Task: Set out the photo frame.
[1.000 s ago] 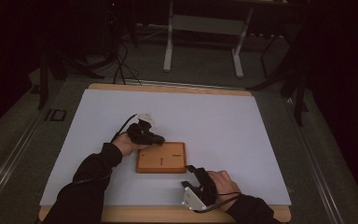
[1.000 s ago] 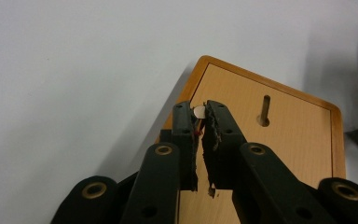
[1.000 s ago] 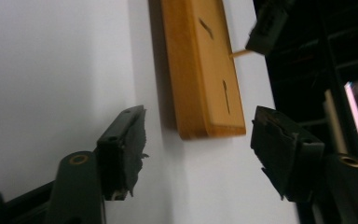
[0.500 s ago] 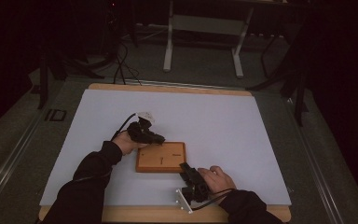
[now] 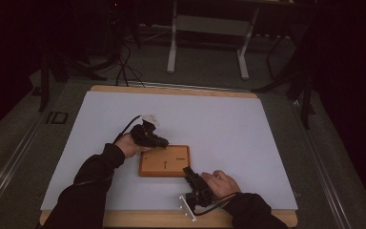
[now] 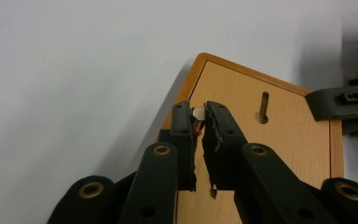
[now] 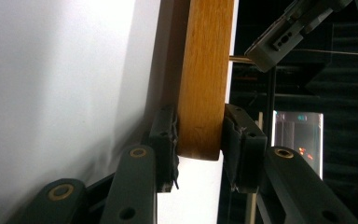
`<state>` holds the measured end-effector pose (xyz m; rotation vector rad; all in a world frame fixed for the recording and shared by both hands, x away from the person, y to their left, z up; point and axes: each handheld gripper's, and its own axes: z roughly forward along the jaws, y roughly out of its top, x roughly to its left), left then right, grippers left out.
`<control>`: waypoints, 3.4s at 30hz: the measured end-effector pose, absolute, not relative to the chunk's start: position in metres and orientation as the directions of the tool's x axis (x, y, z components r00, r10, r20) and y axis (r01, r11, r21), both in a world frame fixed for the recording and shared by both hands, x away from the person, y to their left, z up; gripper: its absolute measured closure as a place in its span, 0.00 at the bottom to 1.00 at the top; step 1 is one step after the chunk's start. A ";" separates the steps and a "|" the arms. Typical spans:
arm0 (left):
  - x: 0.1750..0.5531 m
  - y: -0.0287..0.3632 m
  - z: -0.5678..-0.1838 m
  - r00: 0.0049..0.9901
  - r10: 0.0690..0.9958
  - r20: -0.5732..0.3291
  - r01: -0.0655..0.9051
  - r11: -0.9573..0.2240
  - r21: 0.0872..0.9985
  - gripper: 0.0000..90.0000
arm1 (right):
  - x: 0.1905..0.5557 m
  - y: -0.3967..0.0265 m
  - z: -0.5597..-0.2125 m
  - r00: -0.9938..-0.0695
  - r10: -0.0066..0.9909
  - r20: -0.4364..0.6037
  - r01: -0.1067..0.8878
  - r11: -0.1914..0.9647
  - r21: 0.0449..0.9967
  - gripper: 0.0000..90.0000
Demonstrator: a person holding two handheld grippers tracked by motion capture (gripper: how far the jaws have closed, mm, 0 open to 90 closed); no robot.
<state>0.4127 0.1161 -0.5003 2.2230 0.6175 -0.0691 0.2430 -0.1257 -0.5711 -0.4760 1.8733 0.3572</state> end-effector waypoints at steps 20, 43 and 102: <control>0.372 0.159 -0.477 0.872 0.452 -0.186 0.393 -0.421 0.818 0.15 | 0.249 -0.128 -0.546 -0.399 -0.121 -0.909 -0.504 0.857 0.108 0.77; 0.306 0.210 -0.489 0.809 0.572 -0.136 0.397 -0.361 0.844 0.07 | 0.263 -0.132 -0.514 -0.541 -0.113 -0.833 -0.483 0.853 0.198 0.77; 0.277 0.198 -0.525 0.787 0.614 -0.058 0.343 -0.358 0.869 0.05 | 0.428 -0.128 -0.429 -0.969 0.109 -0.220 -0.029 0.839 0.544 0.73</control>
